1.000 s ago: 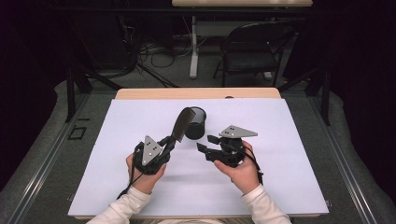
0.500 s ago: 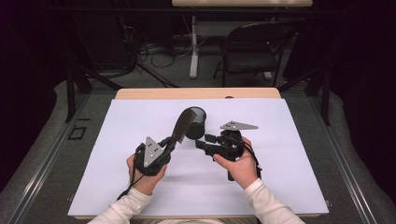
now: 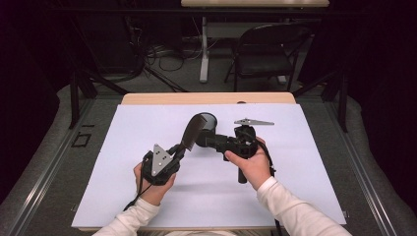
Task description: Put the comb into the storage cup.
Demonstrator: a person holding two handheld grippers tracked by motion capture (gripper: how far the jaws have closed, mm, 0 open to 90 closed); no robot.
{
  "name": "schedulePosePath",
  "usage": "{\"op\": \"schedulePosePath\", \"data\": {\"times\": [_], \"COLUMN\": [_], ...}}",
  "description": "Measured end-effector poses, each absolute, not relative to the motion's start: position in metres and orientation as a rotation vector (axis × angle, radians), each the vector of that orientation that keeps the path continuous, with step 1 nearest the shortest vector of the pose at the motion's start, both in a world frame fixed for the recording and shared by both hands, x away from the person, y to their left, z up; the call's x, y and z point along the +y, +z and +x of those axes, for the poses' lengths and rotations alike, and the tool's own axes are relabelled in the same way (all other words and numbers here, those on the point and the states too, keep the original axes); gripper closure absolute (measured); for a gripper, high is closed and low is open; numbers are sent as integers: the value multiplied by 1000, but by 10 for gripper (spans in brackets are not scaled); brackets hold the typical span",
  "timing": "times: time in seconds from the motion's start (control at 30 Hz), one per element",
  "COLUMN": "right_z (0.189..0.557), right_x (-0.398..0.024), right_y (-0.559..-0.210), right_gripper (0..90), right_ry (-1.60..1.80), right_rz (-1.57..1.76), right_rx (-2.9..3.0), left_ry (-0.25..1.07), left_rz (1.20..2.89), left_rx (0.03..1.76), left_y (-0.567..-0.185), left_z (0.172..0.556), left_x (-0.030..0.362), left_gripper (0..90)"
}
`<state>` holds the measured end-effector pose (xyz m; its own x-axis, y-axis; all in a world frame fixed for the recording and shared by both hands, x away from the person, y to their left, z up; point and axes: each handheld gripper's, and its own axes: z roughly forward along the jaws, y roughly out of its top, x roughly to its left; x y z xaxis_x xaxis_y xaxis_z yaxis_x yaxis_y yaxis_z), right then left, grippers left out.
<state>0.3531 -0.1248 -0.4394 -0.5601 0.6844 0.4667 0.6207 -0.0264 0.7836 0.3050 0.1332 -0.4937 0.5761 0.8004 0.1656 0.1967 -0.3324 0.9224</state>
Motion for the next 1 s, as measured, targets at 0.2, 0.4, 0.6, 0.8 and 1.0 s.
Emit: {"op": "schedulePosePath", "data": {"times": [0.2, 0.4, 0.6, 0.8, 1.0], "right_z": [355, 354, 355, 355, 358], "right_x": [-122, -120, -116, -111, -106], "right_y": [-433, -429, -426, -421, -422], "right_gripper": [528, 558, 587, 632, 657], "right_ry": [1695, 1723, 1754, 1761, 1765], "right_rz": [1452, 1444, 1437, 1426, 1438], "right_rx": [2129, 2119, 2107, 2113, 2123], "left_ry": [776, 774, 774, 771, 769], "left_rz": [1841, 1844, 1846, 1849, 1853], "left_rx": [814, 814, 816, 810, 805], "left_y": [-494, -495, -495, -495, -496], "left_z": [305, 306, 306, 305, 305], "left_x": [133, 133, 133, 131, 130], "left_gripper": [722, 722, 722, 722, 722]}}
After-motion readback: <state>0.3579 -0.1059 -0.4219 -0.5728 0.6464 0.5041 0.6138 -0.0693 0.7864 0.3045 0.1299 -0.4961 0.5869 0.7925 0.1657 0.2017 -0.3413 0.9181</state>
